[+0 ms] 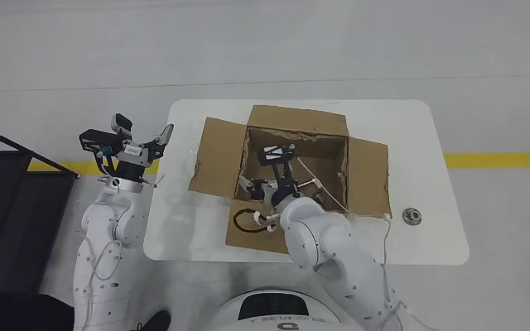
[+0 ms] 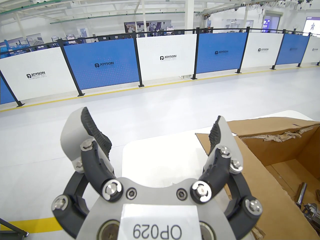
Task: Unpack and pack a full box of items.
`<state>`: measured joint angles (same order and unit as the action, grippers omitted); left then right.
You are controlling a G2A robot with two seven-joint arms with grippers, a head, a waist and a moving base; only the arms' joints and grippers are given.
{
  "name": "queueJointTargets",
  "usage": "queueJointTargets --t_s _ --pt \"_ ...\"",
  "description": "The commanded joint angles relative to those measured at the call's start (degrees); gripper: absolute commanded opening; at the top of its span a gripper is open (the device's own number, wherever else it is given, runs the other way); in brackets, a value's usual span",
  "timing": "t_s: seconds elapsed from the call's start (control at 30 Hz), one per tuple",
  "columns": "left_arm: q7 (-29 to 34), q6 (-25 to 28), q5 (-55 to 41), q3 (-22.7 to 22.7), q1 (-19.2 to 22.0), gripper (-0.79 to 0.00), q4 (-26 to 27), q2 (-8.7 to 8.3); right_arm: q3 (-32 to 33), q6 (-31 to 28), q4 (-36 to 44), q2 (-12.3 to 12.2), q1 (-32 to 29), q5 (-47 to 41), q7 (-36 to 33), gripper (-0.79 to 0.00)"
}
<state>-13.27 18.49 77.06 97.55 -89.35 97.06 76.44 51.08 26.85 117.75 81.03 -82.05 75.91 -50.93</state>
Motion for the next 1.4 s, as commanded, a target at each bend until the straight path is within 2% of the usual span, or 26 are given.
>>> queueJointTargets --t_s 0.0,0.13,0.23,0.33,0.37,0.53,0.87,0.97,1.1,1.17,1.33,1.37 --pt "0.0 0.0 0.0 0.0 0.0 0.0 0.0 0.0 0.0 0.0 0.0 0.0 0.0 0.0 0.0 0.0" --pt "0.0 0.0 0.0 0.0 0.0 0.0 0.0 0.0 0.5 0.0 -2.3 0.0 0.5 1.0 -0.7 0.0" --pt "0.0 0.0 0.0 0.0 0.0 0.0 0.0 0.0 0.0 0.6 -6.5 0.3 6.7 7.9 -17.2 0.0" --pt "0.0 0.0 0.0 0.0 0.0 0.0 0.0 0.0 0.2 -2.1 -8.5 0.9 11.6 6.1 -27.8 0.0" --pt "0.0 0.0 0.0 0.0 0.0 0.0 0.0 0.0 0.4 -2.4 -9.3 1.0 12.7 6.3 -28.9 0.0" --pt "0.0 0.0 0.0 0.0 0.0 0.0 0.0 0.0 -0.8 -8.7 -23.4 2.9 19.7 5.5 -35.2 0.0" --pt "0.0 0.0 0.0 0.0 0.0 0.0 0.0 0.0 -2.7 -10.7 -36.7 6.1 24.9 2.8 -37.1 0.0" --pt "0.0 0.0 0.0 0.0 0.0 0.0 0.0 0.0 -2.2 -15.1 -38.6 6.0 25.1 -1.7 -37.1 0.0" --pt "0.0 0.0 0.0 0.0 0.0 0.0 0.0 0.0 1.0 -16.9 -39.7 5.0 24.5 -3.1 -37.1 0.0" --pt "0.0 0.0 0.0 0.0 0.0 0.0 0.0 0.0 1.2 -17.2 -40.0 4.7 24.2 -2.8 -37.1 -0.037" --pt "0.0 0.0 0.0 0.0 0.0 0.0 0.0 0.0 -0.5 -16.5 -44.6 4.6 25.5 -2.0 -37.1 -0.203" --pt "0.0 0.0 0.0 0.0 0.0 0.0 0.0 0.0 -0.9 -16.2 -46.0 4.6 26.1 -2.2 -37.1 -0.277"
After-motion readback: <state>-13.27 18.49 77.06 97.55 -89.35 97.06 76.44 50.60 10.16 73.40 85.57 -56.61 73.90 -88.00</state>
